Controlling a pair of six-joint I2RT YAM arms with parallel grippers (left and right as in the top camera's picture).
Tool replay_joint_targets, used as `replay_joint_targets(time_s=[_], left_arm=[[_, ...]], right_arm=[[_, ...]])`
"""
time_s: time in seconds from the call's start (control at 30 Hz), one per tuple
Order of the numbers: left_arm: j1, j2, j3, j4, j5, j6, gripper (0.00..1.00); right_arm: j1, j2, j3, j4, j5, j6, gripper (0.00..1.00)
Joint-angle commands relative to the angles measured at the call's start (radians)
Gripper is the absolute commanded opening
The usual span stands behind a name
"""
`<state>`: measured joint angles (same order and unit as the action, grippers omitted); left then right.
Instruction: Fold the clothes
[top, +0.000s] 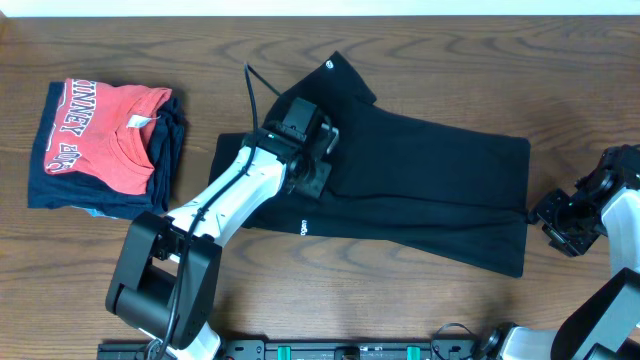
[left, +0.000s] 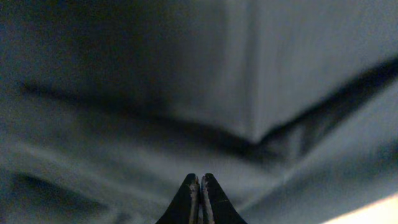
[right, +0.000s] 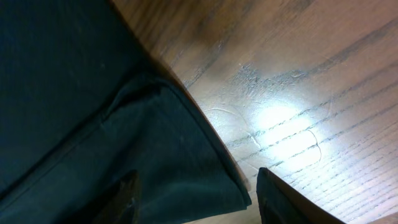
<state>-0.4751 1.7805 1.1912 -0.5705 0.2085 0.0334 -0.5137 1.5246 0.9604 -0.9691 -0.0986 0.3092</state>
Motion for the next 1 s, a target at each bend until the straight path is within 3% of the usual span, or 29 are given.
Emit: replay_joint_targets(time_s=[0.0,0.13,0.2,0.23,0.37,0.53,0.63,0.8,0.97], left_arm=[[-0.002,-0.005,0.023,0.032,-0.027,0.007,0.06],[-0.001,-0.004,0.024,0.056,-0.043,-0.005,0.06],[-0.002,-0.005,0.030,-0.007,-0.029,-0.024,0.09],[-0.002,-0.005,0.030,-0.052,-0.008,-0.031,0.24],[-0.020,-0.002,0.003,-0.157,0.071,-0.030,0.52],[-0.055,0.011,-0.053,-0.133,0.061,0.008,0.67],[-0.065,0.017,-0.080,-0.092,0.017,0.008,0.72],[-0.065,0.023,-0.090,-0.067,-0.035,0.008,0.72],[-0.065,0.038,-0.091,-0.061,-0.042,0.012,0.62]], right_arm=[[0.001,-0.013,0.013,0.005,-0.003,-0.011,0.58],[0.001,-0.013,0.013,0.008,-0.003,-0.011,0.59],[0.001,-0.013,0.013,0.005,-0.003,-0.011,0.59],[0.001,-0.013,0.013,0.003,-0.003,-0.011,0.59],[0.001,-0.013,0.013,0.004,-0.004,-0.011,0.59],[0.001,-0.013,0.013,0.003,-0.004,-0.011,0.60],[0.001,-0.013,0.013,0.000,-0.004,-0.011,0.60],[0.001,-0.013,0.013,0.000,-0.004,-0.011,0.60],[0.001,-0.013,0.013,-0.001,-0.004,-0.011,0.61]])
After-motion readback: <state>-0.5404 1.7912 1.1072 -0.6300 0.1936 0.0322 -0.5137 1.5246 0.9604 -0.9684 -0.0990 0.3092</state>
